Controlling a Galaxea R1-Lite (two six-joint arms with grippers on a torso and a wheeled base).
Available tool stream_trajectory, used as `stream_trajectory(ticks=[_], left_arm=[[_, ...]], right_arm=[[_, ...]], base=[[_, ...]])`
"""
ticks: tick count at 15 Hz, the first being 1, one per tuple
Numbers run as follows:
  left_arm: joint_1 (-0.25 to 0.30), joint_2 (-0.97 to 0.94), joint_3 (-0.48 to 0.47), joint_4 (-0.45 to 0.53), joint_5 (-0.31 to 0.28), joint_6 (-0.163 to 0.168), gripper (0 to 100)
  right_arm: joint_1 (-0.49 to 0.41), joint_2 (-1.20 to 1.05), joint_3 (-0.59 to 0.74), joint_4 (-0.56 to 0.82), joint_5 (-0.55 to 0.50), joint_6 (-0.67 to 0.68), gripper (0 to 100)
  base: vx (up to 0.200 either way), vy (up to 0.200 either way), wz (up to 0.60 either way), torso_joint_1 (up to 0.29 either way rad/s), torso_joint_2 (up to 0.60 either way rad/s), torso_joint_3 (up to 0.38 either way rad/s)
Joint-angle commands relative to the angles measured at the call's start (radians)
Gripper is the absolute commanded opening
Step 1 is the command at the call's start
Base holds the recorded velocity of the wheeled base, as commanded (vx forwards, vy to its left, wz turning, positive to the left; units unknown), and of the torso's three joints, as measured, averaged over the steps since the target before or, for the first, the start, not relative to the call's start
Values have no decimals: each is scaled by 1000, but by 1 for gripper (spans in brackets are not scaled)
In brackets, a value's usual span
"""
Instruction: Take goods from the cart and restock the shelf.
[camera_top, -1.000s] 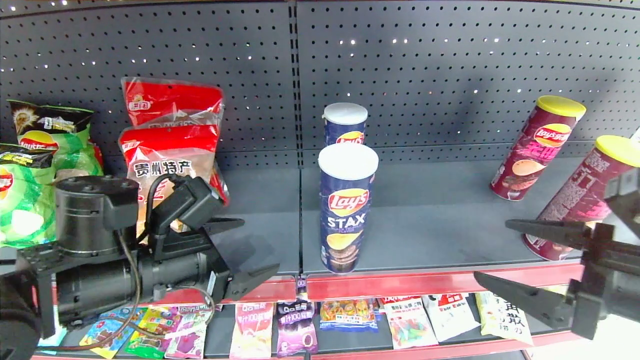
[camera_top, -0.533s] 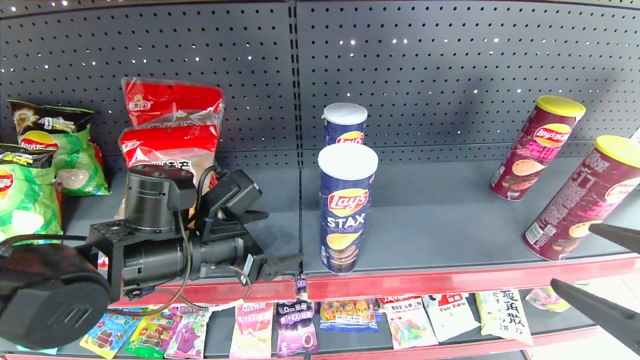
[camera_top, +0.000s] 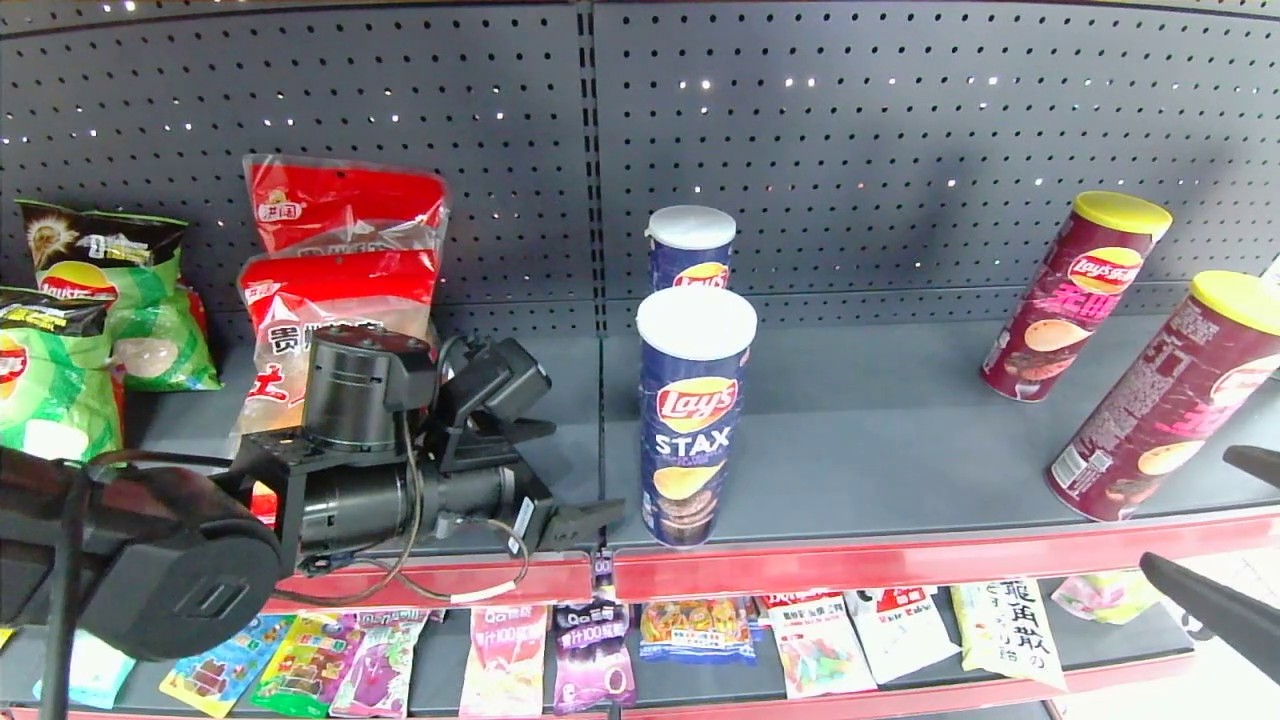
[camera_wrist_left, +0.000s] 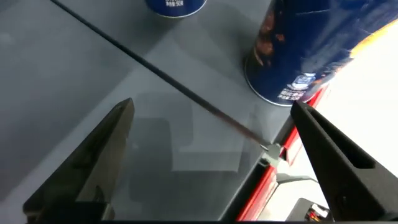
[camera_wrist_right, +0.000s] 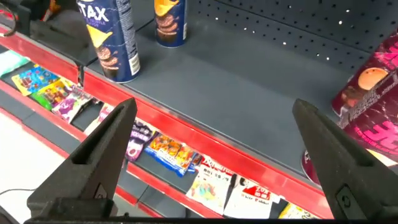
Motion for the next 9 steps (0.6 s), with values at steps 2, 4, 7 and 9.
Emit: stream_trajectory(ticks=[2,4,7,9], left_arm=[[-14,32,-23,0,-1,0,100],[-20,52,-49,0,-1,0,100],[-20,59,-61,0,-1,0,100],[-20,59,-63,0,-1,0,100]], right_arm=[[-19,-1,0,-1,1,1,100],[-19,-1,0,-1,1,1,100],[-19,-1,-2,-1,1,3,100],[-19,-1,-2,-1,1,3,100]], base=[[0,0,0,0,0,0],[0,0,0,0,0,0],[0,0,0,0,0,0],[0,0,0,0,0,0]])
